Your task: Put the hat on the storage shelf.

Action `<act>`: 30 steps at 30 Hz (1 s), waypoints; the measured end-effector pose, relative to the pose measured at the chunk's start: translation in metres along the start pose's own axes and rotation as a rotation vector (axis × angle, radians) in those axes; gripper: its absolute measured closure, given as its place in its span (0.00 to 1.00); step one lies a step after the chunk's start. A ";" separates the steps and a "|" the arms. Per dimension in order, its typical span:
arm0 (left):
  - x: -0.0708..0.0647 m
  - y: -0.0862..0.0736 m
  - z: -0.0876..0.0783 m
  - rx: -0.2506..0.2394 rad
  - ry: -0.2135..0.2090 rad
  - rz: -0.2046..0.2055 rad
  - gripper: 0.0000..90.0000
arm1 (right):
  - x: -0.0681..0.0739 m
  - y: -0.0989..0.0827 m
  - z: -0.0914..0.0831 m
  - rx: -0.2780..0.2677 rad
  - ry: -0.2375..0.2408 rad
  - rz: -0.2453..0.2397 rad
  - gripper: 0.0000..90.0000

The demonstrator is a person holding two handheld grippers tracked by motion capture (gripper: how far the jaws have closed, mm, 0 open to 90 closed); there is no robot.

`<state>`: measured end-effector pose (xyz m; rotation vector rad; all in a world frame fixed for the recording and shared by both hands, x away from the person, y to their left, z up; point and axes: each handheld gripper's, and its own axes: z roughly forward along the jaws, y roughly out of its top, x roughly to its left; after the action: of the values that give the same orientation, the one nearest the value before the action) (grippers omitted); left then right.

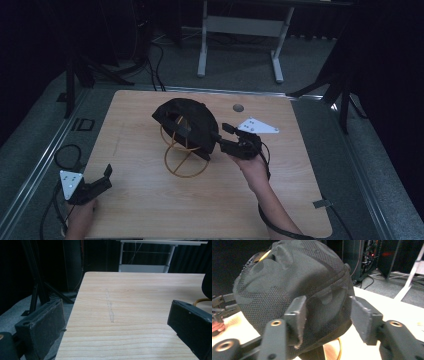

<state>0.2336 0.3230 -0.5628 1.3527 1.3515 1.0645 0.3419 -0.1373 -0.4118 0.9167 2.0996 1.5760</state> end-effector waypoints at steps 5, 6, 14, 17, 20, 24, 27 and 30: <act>0.000 0.000 0.000 -0.001 0.000 0.000 0.02 | -0.005 -0.002 -0.008 -0.015 -0.004 -0.015 0.32; 0.000 0.000 0.000 -0.001 0.000 0.000 0.02 | -0.006 -0.003 -0.010 -0.018 -0.009 -0.017 0.31; 0.000 0.000 0.000 -0.001 0.002 0.003 0.02 | -0.023 -0.014 -0.026 0.009 -0.019 -0.058 0.15; 0.000 0.000 0.000 -0.001 0.003 0.003 0.02 | -0.028 -0.017 -0.029 0.012 -0.020 -0.053 0.15; 0.000 0.000 0.000 -0.001 0.003 0.002 0.02 | -0.037 -0.025 -0.036 0.018 -0.047 -0.043 0.15; -0.001 0.000 0.000 -0.002 0.004 0.002 0.02 | -0.047 -0.036 -0.042 0.038 -0.074 -0.041 0.15; -0.001 0.000 0.000 -0.001 0.004 0.002 0.02 | -0.054 -0.044 -0.048 0.048 -0.102 -0.045 0.15; -0.001 0.000 0.000 -0.001 0.004 0.002 0.02 | -0.062 -0.052 -0.055 0.052 -0.129 -0.046 0.15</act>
<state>0.2333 0.3223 -0.5628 1.3519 1.3526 1.0701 0.3374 -0.2271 -0.4500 0.9534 2.0653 1.4069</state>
